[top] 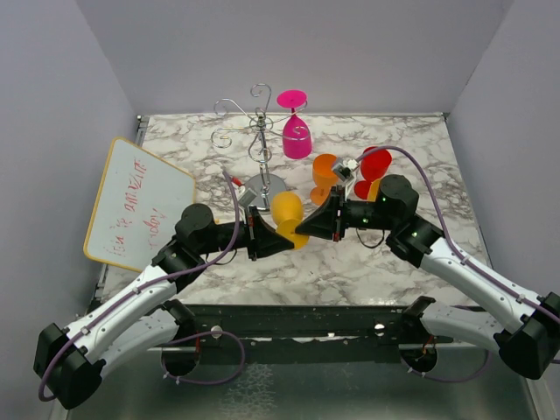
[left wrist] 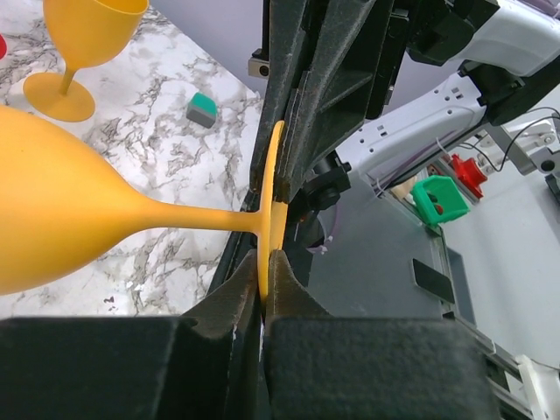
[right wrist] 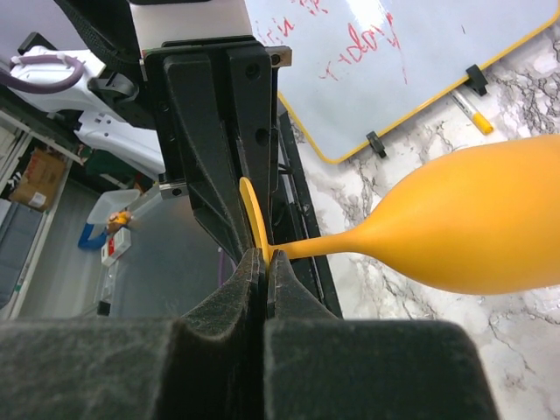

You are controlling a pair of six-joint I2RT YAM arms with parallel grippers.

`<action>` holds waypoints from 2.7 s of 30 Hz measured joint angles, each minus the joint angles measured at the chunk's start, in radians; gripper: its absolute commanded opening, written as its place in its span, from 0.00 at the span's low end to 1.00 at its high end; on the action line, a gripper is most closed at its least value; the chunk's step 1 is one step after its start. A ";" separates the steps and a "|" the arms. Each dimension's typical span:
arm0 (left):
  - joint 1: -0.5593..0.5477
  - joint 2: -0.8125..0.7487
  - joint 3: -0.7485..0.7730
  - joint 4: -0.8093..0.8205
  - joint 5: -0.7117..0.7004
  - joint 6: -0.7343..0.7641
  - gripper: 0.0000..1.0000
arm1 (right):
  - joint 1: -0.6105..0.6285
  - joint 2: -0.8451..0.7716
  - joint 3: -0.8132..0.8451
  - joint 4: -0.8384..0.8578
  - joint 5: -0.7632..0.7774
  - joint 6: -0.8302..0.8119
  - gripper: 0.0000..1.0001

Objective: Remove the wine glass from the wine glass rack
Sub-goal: Place the wine glass at the center of the board.

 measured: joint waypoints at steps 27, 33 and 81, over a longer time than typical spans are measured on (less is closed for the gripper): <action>-0.011 -0.214 -0.185 -0.013 0.057 0.474 0.00 | 0.004 -0.034 0.278 -0.343 0.262 -0.118 0.91; -0.013 -0.236 -0.209 -0.044 0.100 0.592 0.00 | 0.002 0.001 0.285 -0.387 0.285 -0.123 0.91; -0.013 -0.208 -0.198 -0.365 0.542 1.202 0.00 | -0.130 0.281 0.241 -0.476 -0.544 -0.170 0.51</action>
